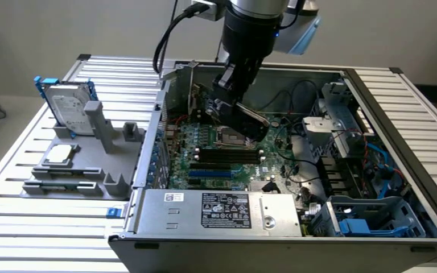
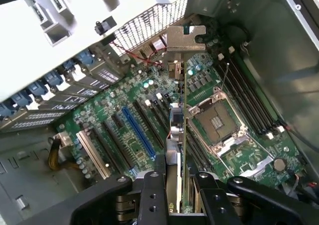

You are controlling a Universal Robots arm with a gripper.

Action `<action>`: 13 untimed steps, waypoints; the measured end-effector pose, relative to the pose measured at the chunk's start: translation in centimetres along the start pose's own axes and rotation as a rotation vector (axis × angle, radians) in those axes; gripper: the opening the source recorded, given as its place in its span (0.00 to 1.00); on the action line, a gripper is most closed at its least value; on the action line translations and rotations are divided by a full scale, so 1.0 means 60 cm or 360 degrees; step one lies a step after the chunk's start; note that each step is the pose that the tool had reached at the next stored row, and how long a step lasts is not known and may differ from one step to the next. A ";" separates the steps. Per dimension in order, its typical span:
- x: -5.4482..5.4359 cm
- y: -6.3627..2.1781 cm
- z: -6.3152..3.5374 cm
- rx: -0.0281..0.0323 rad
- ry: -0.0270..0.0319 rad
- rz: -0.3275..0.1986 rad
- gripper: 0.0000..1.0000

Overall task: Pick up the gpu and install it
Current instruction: 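Insert the gpu into the slot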

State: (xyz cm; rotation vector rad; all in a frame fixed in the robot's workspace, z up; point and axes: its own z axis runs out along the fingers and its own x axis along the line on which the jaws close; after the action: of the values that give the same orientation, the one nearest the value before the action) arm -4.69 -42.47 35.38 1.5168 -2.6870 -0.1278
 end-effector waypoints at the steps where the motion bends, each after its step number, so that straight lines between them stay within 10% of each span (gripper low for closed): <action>1: 0.000 0.000 0.001 0.00002 0.00028 -0.0029 0.26; 13: 0.000 -0.001 0.010 0.00049 0.00358 -0.0375 0.26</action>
State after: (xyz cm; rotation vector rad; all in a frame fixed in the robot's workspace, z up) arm -4.68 -42.47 34.78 1.8190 -2.4831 -0.1152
